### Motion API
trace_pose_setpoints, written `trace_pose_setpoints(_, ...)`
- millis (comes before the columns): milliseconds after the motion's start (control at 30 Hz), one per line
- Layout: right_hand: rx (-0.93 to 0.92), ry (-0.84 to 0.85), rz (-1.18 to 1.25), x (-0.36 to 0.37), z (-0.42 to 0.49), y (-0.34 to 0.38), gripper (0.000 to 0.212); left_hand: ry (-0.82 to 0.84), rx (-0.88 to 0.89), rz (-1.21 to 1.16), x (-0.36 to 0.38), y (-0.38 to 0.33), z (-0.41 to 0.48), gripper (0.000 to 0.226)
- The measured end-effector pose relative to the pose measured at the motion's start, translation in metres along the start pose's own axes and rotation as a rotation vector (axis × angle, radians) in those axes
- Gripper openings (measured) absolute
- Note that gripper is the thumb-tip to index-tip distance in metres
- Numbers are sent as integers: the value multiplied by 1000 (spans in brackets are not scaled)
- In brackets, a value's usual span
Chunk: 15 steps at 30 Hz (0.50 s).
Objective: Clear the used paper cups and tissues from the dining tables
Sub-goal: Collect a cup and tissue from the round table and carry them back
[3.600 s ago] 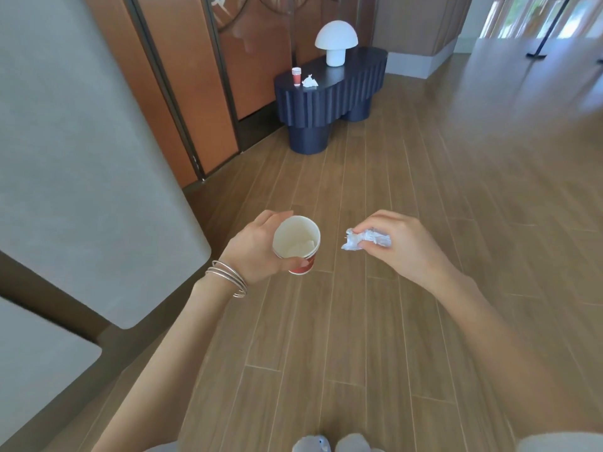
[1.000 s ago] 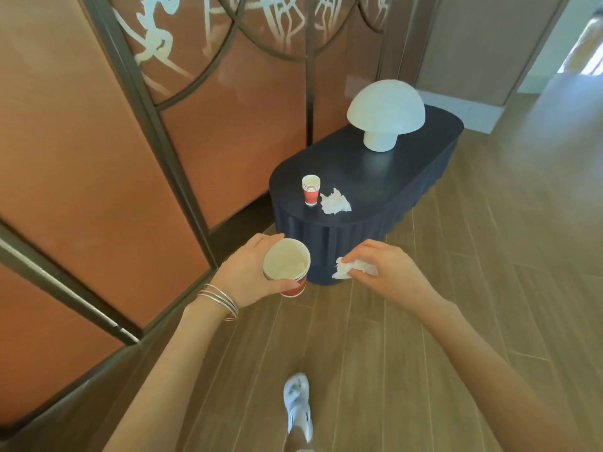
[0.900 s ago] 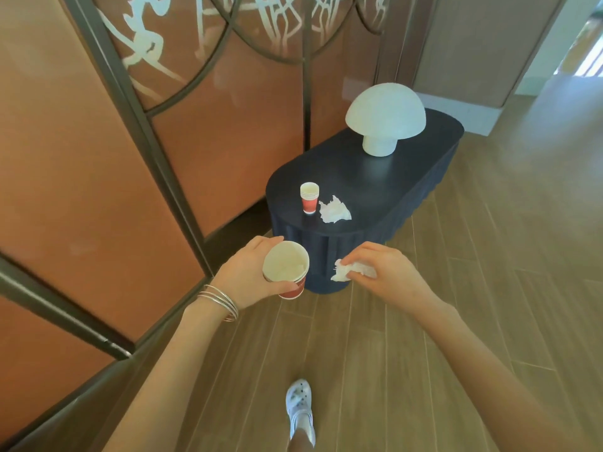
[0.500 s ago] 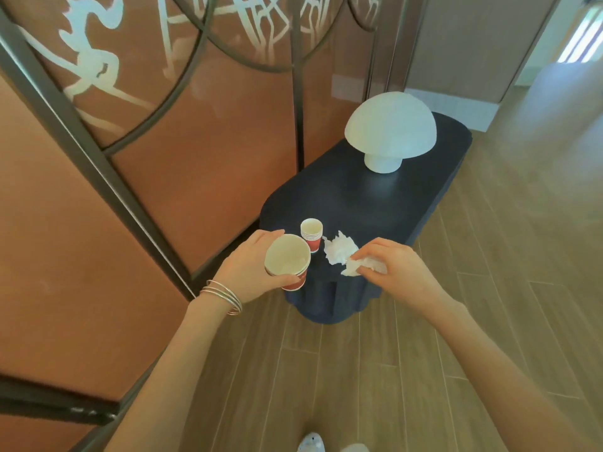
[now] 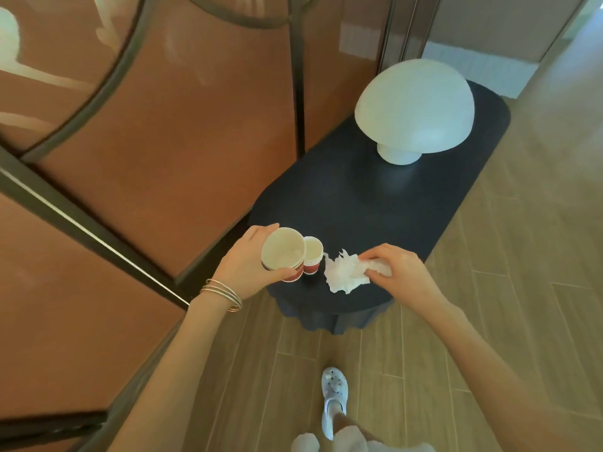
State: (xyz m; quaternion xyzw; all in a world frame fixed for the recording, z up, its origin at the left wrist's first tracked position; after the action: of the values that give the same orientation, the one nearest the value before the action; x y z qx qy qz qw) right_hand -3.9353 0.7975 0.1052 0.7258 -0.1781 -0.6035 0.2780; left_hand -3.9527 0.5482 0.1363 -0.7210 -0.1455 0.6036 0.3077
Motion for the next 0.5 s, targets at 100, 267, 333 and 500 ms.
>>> trace_pose_setpoints(100,43,17,28,4,38,-22,19,23,-45,-19,15,9,41,83)
trace_pose_setpoints(267,100,46,58,23,89,-54,20,32,-111,-24,40,32,94,87)
trace_pose_setpoints(333,132,64,64,36,103,-66,21,42,-125,-26,50,40,110,87)
trace_pose_setpoints(500,226,134,50,78,128,-98,22,100,-159,-44,76,62,142,86)
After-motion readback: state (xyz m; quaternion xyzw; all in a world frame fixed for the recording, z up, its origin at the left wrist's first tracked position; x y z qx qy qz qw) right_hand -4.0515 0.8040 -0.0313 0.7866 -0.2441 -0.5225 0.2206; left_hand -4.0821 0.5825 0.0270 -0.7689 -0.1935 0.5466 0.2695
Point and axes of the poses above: each hand's wrist, its own z-axis towards the middle knuckle, its own x-axis out of the palm, y = z × x, the point moved 6 cm from there along z, towards the middle knuckle, and after that the axes turned 5 degrees about y, right-handed, at the moved point
